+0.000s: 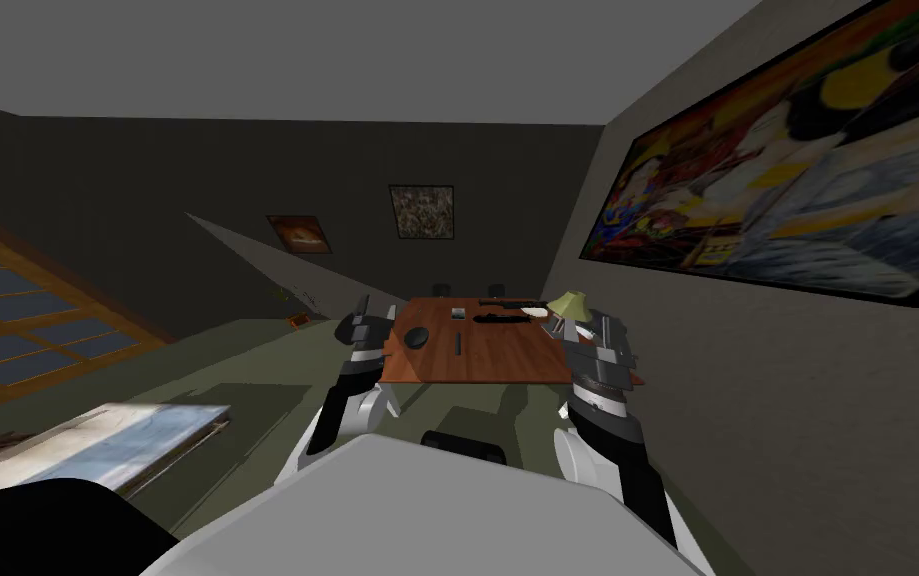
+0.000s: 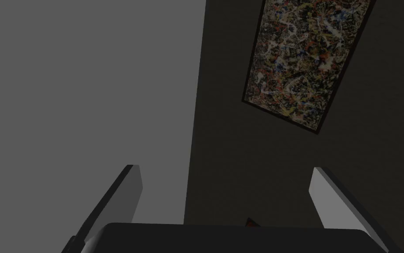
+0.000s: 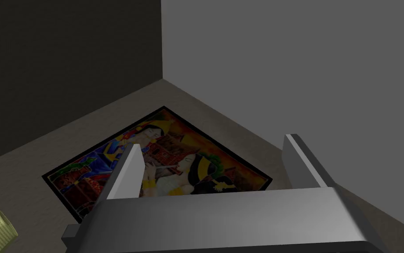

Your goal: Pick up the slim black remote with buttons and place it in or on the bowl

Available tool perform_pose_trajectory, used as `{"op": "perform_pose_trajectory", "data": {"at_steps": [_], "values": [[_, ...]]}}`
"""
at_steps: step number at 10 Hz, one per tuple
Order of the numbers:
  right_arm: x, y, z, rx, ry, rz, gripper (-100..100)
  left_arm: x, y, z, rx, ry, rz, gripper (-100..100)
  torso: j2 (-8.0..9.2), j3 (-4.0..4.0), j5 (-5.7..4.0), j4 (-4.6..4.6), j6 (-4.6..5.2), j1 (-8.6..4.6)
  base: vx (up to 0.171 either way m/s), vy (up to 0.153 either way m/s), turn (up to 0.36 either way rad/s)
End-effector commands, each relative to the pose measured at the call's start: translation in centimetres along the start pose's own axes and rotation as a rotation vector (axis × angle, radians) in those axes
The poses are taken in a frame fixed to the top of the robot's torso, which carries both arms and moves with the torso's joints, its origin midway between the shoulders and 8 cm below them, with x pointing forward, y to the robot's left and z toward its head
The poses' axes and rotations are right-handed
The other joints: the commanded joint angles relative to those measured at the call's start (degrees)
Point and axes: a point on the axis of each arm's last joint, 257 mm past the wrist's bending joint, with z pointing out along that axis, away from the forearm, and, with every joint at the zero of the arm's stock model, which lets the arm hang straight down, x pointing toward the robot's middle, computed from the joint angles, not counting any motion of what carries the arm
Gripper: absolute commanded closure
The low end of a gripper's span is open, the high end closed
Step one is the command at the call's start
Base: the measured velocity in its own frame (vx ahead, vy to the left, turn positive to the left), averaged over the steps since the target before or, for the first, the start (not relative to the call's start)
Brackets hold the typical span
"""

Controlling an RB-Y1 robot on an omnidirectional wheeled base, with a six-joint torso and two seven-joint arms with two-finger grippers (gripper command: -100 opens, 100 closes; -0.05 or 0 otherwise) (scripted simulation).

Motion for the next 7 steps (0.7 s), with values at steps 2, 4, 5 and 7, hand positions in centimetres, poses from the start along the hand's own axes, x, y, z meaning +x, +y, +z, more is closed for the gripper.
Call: {"op": "perform_pose_trajectory", "data": {"at_steps": [2, 4, 5, 7], "values": [[0.0, 0.0, 0.0, 0.000, 0.000, 0.000, 0, 0.5, 1.6, -0.7, -0.039, 0.065, 0.092, -100, 0.03, 0.02, -0.01, 0.00, 0.03, -0.05, -0.014, -0.025, -0.170], [0.0, 0.0, 0.0, 0.000, 0.000, 0.000, 0, 0.7, 3.3, -1.6, -0.076, 0.124, 0.187, -100, 0.06, 0.03, -0.02, 0.01, 0.01, -0.11, -0.019, -0.037, -0.171], [0.0, 0.0, 0.0, 0.000, 0.000, 0.000, 0, 0.7, 4.4, -2.3, -0.098, 0.160, 0.244, -100, 0.09, 0.05, -0.03, 0.02, 0.02, -0.12, -0.027, -0.039, -0.233], [0.0, 0.0, 0.0, 0.000, 0.000, 0.000, 0, 0.7, 6.7, -3.7, -0.140, 0.243, 0.371, -100, 0.11, 0.06, -0.03, 0.02, 0.03, -0.14, -0.022, -0.044, -0.303]]}}
